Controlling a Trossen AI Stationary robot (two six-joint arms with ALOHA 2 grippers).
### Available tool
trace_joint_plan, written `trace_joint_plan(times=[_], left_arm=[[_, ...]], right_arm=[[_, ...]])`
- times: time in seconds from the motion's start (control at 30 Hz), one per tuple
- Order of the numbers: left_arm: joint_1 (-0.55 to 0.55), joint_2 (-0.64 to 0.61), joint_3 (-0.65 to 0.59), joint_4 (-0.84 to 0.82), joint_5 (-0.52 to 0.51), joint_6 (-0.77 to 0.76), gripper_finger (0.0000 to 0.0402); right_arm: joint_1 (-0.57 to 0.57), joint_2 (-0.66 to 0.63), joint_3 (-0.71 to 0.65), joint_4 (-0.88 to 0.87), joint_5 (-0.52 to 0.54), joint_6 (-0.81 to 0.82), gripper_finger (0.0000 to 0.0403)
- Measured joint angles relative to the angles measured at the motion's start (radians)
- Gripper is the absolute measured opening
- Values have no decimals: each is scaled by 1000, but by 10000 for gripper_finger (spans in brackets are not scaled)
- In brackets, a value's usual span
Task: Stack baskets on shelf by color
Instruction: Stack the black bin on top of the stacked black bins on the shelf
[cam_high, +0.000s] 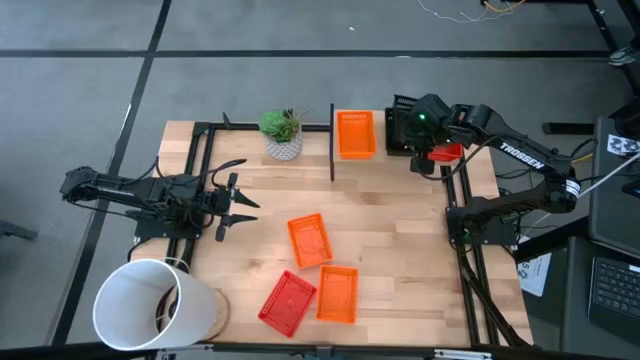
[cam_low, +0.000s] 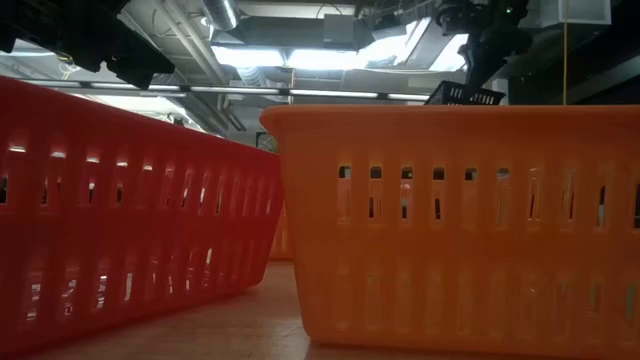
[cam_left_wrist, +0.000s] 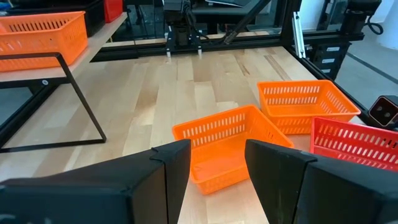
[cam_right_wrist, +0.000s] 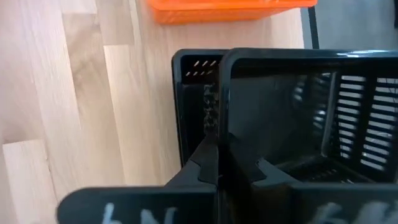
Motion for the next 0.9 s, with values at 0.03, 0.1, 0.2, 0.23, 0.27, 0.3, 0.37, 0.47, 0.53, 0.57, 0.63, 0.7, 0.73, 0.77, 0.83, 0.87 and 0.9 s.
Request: trace_joint_plan(times=[0.03,0.1,0.2,0.23,0.27,0.3,0.37,0.47,0.53,0.57,0.63,0.7,0.73,0.77,0.83,0.87,0.9], left_arm=[[0,0,0,0,0,0,147],[0,0,0,0,0,0,147],[0,0,0,0,0,0,147],[0,0,0,0,0,0,147],[0,0,0,0,0,0,147],[0,0,0,0,0,0,147],[0,0,0,0,0,-1,147],[0,0,0,0,0,-1,147],[0,0,0,0,0,-1,147],[0,0,0,0,0,-1,147],[0,0,0,0,0,-1,147],[0,0,0,0,0,-1,147],[0,0,0,0,0,-2,147],[0,0,0,0,0,-2,147],[0,0,0,0,0,-2,147],[0,0,0,0,0,-2,147],[0,0,0,0,0,-2,147]], right_arm=[[-1,0,0,4,-2,-1,3],[-1,0,0,22,-19,-1,8],[0,0,0,53,-47,-2,34],[0,0,0,57,-53,-2,44],[0,0,0,56,-58,-2,52],[0,0,0,53,-60,-3,59],[0,0,0,38,-60,-3,69],[0,0,0,22,-60,-3,73],[0,0,0,21,-60,-2,73],[0,0,0,22,-60,-2,72],[0,0,0,26,-60,-2,70],[0,0,0,36,-60,-1,70],[0,0,0,40,-60,2,70],[0,0,0,42,-60,11,70],[0,2,0,35,-60,26,71],[0,5,0,24,-60,28,71],[0,10,0,8,-60,35,71]])
